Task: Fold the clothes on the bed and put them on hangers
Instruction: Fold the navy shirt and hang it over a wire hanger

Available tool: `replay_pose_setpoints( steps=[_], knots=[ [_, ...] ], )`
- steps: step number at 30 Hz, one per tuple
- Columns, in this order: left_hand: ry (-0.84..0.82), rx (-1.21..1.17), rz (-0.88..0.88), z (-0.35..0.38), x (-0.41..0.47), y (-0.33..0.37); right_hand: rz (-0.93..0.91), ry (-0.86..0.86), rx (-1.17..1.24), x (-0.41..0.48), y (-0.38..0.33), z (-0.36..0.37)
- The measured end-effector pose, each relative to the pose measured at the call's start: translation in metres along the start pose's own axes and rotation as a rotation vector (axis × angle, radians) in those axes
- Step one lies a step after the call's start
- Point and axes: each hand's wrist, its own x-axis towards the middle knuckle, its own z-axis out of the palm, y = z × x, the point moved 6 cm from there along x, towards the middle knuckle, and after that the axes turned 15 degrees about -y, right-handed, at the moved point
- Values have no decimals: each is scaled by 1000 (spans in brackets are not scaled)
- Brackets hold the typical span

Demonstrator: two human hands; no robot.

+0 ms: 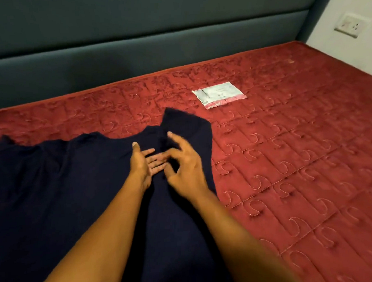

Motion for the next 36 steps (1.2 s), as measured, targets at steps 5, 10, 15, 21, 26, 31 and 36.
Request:
replay_pose_setpoints(
  steps=[5,10,15,21,26,31,36],
  knots=[
    [200,136,54,-19,-16,2,225,307,-137,-80,34,-24],
    [304,552,-12,-13,-30,-3,718,273,51,-161,95,-43],
    [110,535,-124,13,-48,-41,819,-29,89,-199,91,-52],
    [59,226,-38,10,-58,-49,886,-74,63,-277,81,-57],
    [-64,302,-97,50,-85,-87,880,61,154,-335,55,-56],
    [-81,477,-42,96,-93,-116,863,-108,32,-371,45,-63],
    [-4,511,43,104,-80,-113,823,-45,33,-418,29,-60]
  ],
)
